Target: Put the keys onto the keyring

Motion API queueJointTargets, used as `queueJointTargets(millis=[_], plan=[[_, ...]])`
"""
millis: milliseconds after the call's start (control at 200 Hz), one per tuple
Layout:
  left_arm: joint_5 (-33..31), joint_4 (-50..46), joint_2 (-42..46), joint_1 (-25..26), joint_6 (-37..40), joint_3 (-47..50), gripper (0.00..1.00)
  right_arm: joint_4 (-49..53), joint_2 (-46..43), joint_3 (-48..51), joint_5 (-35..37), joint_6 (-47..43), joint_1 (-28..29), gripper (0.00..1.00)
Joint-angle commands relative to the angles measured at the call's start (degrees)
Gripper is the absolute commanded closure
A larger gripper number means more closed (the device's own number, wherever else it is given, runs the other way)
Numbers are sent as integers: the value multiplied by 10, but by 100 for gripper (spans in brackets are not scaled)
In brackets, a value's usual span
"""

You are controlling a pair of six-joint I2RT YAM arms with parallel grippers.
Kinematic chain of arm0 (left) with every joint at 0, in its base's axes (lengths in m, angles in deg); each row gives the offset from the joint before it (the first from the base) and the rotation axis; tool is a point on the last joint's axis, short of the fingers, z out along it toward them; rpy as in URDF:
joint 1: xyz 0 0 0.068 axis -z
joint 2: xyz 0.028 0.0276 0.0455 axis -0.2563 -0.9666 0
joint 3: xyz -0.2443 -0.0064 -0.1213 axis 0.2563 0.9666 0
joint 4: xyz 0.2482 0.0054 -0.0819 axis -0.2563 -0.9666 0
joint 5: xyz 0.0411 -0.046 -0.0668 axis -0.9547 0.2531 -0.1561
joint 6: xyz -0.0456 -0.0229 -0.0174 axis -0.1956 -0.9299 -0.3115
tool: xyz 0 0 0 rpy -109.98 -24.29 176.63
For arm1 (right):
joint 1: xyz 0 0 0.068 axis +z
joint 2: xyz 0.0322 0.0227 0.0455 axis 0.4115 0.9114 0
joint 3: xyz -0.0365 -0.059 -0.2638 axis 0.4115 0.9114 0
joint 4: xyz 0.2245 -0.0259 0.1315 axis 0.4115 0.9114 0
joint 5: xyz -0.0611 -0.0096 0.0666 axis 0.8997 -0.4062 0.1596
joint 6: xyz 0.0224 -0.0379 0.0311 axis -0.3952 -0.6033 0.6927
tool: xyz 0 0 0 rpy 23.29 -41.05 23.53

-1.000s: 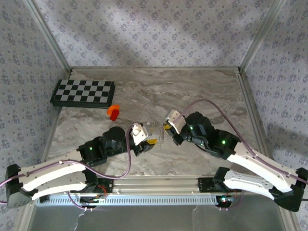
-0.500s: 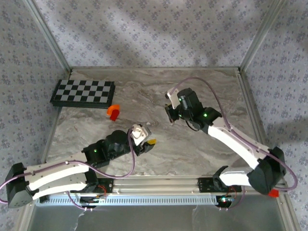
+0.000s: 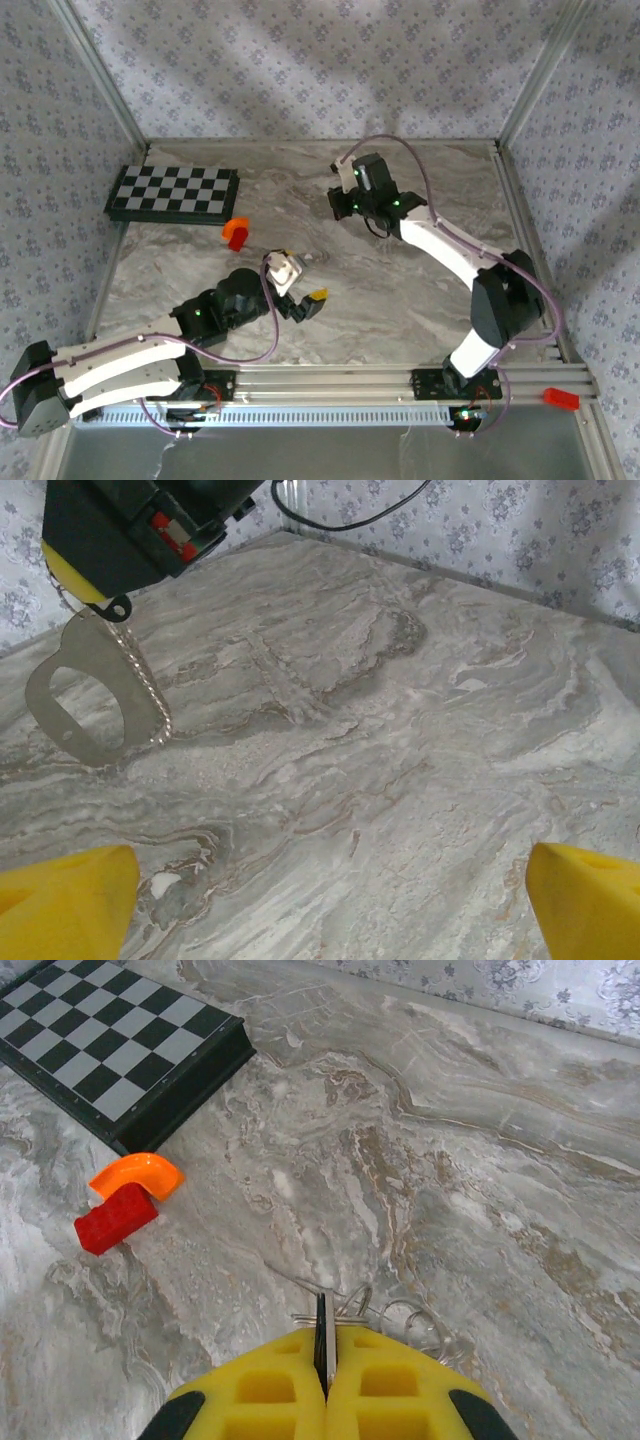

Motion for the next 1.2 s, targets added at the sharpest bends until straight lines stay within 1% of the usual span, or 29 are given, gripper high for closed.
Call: queueJointTargets(millis=[0,180,275,295,395,870,1034,1194], plan=[[-9,31,-2,-5,-9,5,1,-26,12,-14,-22,17,-1,100],[-8,44,2,-9,-10,15,1,-48,8,35,-42,45,7,100],[-6,46,3,-13,-10,17,1,-53,-8,58,-36,51,18,100],[-5,46,4,-13,-9,17,1,-54,-13,80,-35,53,19,100],[-4,47,8,-15,-8,18,0,-57,-31,114,-35,60,27,100],[2,58,20,-23,-20,33,1,-28,-141,270,-31,84,50,100],[1,59,20,-24,-19,29,1,-22,-169,309,-32,97,50,100],[0,56,15,-26,-16,24,1,-10,-178,334,-35,99,49,100]])
